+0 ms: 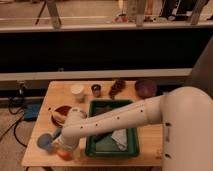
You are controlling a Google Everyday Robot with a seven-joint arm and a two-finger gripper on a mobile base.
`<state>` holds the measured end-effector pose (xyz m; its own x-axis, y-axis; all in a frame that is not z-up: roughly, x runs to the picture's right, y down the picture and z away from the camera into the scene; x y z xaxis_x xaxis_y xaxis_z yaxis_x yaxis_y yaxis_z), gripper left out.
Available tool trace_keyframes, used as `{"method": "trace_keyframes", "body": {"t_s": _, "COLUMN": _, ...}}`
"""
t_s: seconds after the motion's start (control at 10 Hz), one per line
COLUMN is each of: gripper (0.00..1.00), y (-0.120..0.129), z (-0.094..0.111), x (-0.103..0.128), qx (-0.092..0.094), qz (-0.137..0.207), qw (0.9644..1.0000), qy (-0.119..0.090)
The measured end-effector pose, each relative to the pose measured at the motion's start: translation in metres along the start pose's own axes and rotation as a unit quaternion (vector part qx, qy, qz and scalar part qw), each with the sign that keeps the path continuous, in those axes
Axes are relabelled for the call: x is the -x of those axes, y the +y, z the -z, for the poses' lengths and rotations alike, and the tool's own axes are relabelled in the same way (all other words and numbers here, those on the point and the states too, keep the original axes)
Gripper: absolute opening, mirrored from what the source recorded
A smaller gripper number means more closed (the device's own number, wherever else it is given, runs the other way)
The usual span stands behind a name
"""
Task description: Place apple in plastic cup
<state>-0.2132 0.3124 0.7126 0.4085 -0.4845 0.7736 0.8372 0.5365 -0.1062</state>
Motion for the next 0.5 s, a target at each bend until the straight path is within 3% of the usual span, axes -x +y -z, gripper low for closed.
{"method": "trace_keyframes", "body": {"t_s": 0.5, "gripper": 0.8, "y": 0.002, "z": -0.0073, "x": -0.0023, "qx": 0.01, "qz": 0.0, "qw": 1.0, "qy": 0.0}}
